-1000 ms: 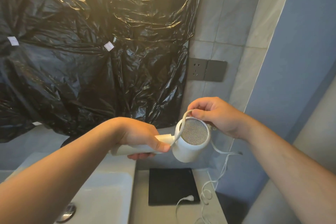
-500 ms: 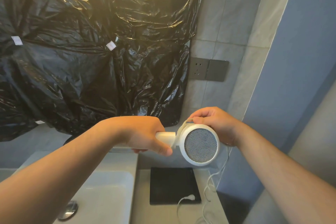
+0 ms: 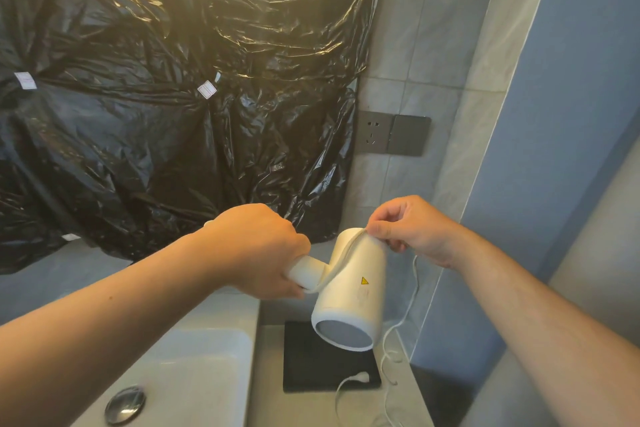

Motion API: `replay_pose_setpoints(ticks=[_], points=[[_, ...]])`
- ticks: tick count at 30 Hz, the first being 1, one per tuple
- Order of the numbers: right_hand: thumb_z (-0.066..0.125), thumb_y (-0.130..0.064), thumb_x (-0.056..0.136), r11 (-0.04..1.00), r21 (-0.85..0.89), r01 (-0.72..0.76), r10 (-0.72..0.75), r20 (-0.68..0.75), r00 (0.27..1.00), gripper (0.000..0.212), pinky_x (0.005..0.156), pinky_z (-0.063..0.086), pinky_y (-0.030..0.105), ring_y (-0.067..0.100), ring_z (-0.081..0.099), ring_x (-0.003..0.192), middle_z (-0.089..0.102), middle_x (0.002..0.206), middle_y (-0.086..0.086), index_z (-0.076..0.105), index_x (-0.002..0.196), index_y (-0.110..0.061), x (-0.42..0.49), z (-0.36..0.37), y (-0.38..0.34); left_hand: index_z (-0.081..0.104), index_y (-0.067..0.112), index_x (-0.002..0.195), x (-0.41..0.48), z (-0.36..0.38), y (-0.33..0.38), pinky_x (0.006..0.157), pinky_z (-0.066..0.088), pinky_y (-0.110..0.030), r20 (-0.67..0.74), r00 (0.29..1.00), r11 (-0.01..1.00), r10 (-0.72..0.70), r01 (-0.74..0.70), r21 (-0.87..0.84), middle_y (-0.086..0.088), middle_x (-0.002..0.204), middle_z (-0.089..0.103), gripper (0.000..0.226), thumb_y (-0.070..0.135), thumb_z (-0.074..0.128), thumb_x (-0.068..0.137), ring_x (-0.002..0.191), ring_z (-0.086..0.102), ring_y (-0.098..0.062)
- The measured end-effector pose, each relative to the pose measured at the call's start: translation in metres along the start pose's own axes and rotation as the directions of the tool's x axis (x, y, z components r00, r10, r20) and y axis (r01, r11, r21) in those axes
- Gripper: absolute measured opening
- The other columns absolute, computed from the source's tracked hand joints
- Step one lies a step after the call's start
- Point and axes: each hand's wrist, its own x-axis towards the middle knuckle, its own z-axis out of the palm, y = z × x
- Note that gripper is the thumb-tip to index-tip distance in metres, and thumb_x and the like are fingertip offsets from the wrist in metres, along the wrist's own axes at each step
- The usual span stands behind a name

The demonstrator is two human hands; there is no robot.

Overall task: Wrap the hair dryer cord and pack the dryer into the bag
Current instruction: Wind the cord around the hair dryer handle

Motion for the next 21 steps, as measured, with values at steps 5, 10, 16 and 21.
replay_pose_setpoints(ticks=[5, 10, 16, 21], points=[[0.075, -0.013, 0.070, 0.980, 0.196, 0.023, -0.033, 0.049, 0.998, 0.011, 0.045, 0.038, 0.017, 0.009, 0.051, 0.048, 0.060, 0.054, -0.001, 0.071, 0.060, -0.015, 0.004, 0.002, 0.006, 0.054, 0.031, 0.101, -0.002, 0.008, -0.004, 0.057, 0.026, -0.030, -0.019, 1.000, 1.000, 0.018, -0.017, 0.006, 0.006, 0.089, 0.065, 0.047, 0.073, 0.048, 0.082, 0.069, 0.045, -0.019], [0.076, -0.009, 0.073, 0.935, 0.355, 0.011, -0.040, 0.073, 0.997, 0.014, 0.049, 0.045, 0.019, 0.010, 0.057, 0.050, 0.063, 0.058, 0.000, 0.068, 0.063, -0.015, 0.011, 0.009, 0.008, 0.056, 0.029, 0.096, -0.002, 0.015, -0.010, 0.053, 0.024, -0.028, -0.152, 0.985, 0.996, 0.084, -0.085, -0.001, 0.008, 0.081, 0.065, 0.047, 0.073, 0.049, 0.081, 0.063, 0.046, -0.020], [0.056, -0.001, 0.089, 0.960, 0.220, -0.176, 0.152, 0.122, 0.981, 0.029, 0.048, 0.045, 0.020, 0.012, 0.054, 0.041, 0.061, 0.056, 0.003, 0.066, 0.066, -0.013, 0.016, 0.017, 0.005, 0.054, 0.026, 0.069, 0.005, 0.017, -0.010, 0.039, 0.030, -0.025, -0.410, 0.883, 0.968, 0.229, -0.252, 0.000, 0.008, 0.052, 0.053, 0.046, 0.071, 0.049, 0.071, 0.041, 0.050, -0.021], [0.043, -0.011, 0.094, 0.839, 0.510, -0.190, 0.025, 0.313, 0.950, 0.043, 0.056, 0.053, 0.021, 0.007, 0.068, 0.059, 0.071, 0.066, -0.003, 0.077, 0.069, -0.018, 0.001, 0.029, 0.007, 0.047, 0.024, 0.066, 0.009, 0.011, -0.026, 0.039, 0.029, -0.025, -0.516, 0.856, 0.991, 0.024, -0.087, -0.097, 0.007, 0.050, 0.051, 0.045, 0.069, 0.045, 0.069, 0.039, 0.048, -0.024]])
